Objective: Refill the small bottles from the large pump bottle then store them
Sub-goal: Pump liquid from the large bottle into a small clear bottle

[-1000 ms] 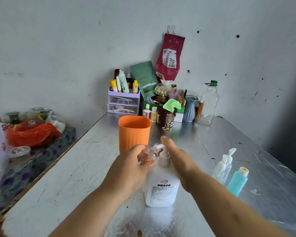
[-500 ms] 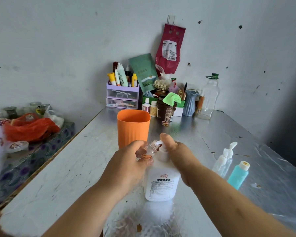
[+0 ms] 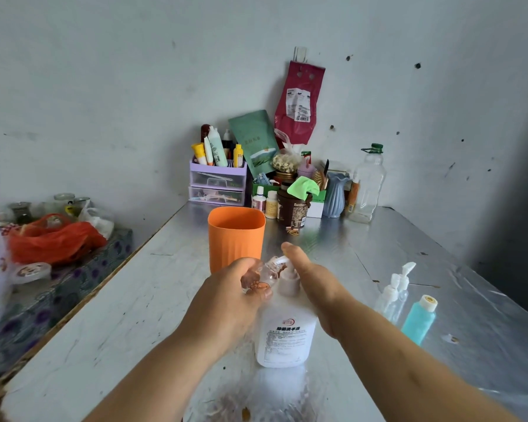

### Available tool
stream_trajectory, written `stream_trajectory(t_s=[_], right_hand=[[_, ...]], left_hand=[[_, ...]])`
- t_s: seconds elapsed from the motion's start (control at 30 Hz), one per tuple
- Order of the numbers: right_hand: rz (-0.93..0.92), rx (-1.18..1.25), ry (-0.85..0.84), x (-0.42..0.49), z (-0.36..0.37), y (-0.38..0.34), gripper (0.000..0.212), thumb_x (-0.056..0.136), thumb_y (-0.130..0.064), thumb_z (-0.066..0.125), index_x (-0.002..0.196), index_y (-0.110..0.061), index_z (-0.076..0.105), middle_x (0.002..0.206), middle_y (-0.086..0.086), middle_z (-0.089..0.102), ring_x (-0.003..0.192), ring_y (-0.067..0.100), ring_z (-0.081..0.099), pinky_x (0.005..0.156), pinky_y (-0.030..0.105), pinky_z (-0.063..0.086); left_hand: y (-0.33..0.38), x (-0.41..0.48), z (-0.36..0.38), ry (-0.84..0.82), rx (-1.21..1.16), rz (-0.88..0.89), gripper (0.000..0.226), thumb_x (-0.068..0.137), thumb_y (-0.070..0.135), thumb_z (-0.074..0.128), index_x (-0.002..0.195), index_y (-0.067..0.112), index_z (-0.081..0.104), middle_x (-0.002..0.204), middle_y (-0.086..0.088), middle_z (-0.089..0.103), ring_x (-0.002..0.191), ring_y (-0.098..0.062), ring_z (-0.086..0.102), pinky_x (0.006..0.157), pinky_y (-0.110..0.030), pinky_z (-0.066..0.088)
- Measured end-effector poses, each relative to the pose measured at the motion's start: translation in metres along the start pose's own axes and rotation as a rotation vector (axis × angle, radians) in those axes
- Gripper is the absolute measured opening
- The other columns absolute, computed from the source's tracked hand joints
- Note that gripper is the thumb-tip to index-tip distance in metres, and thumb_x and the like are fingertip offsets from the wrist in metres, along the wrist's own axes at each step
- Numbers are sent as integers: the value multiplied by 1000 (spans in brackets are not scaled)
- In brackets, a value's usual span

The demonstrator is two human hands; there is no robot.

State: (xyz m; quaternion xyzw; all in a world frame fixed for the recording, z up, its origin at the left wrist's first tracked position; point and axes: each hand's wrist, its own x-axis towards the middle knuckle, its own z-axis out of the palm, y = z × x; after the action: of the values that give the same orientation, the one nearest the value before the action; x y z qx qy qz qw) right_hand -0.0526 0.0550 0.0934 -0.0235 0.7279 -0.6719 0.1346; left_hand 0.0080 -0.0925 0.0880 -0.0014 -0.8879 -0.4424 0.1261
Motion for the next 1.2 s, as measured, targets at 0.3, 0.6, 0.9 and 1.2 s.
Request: stream_trajectory(t_s=[0.3,0.6,0.9,1.2], right_hand=[[-47,-37,36,-1,1,-3,40,91,-50,48,79,-15,64,65,3,68,59,17,62,59,25,47],[-39,-46,17,-2,-2,3,46,92,-55,45,81,-15,66,62,-3,68,52,8,64,48,17,45],[-11,26,22,-7,1,-2,49,88,-60,48,81,-16,69,59,-4,71,52,8,66,51,19,45],[-12,-5,-12,-1,-2,-3,43,89,-52,53,72,-15,66,65,5,71,60,21,66,67,29,52]], left_hand=[[-3,0,-2,1,8,11,28,89,34,67,113,44,57,108,18,65,98,-4,62,88,-34,52],[-5,2,-1,-11,27,-11,31,88,35,69,115,43,57,108,19,65,98,-2,61,88,-35,52],[-2,3,-2,3,26,-1,35,88,35,69,120,40,58,112,19,65,101,-2,61,90,-34,52],[-7,3,1,0,-8,7,35,88,33,69,120,41,57,111,20,64,100,-1,62,88,-31,53]])
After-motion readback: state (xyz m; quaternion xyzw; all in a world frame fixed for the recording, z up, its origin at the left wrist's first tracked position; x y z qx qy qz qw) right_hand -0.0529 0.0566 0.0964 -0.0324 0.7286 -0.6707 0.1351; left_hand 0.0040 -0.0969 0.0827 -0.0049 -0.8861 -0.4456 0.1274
